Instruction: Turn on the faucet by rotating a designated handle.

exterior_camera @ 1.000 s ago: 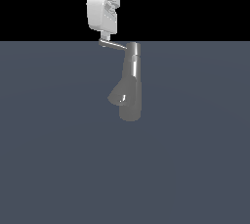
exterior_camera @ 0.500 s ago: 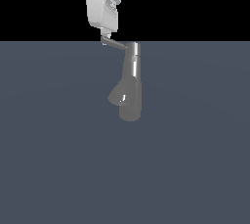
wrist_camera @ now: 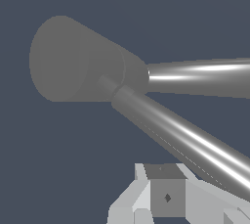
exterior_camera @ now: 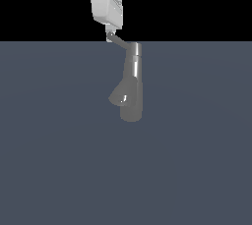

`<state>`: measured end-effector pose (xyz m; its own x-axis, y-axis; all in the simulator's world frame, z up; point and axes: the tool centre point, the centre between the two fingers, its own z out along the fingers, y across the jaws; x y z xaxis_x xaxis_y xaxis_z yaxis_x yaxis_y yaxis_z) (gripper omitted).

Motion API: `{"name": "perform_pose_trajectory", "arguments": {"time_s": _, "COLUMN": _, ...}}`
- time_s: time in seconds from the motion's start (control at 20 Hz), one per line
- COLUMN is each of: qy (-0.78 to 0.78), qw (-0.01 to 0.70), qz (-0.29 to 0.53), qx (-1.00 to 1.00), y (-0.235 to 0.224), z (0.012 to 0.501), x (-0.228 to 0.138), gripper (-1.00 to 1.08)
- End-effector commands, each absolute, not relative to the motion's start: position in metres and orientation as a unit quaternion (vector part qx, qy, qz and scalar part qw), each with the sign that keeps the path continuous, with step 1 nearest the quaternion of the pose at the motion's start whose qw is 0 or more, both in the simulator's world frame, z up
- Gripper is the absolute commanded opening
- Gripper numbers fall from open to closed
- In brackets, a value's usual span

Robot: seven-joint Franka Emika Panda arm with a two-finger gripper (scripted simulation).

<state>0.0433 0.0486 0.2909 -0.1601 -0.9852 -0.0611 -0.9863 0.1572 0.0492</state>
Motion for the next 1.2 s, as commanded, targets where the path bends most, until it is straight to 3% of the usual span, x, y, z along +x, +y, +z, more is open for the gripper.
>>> {"name": "perform_pose_trajectory", "arguments": {"time_s": 0.0, "qy": 0.760, "qw": 0.003, "qz": 0.042, "qx": -0.648, "y": 0.045, "z": 0.291, "x": 0.034, "gripper": -1.00}}
{"name": "perform_pose_trajectory", "arguments": {"time_s": 0.7, "qy": 0.756, "qw": 0.004, "qz": 0.043, "qx": -0.653, "y": 0.035, "z": 0.302, "x": 0.007, "gripper": -1.00}}
{"name": "perform_pose_trajectory", "arguments": {"time_s": 1.15, "qy": 0.757, "qw": 0.002, "qz": 0.044, "qx": -0.652, "y": -0.030, "z": 0.302, "x": -0.006, "gripper": -1.00}}
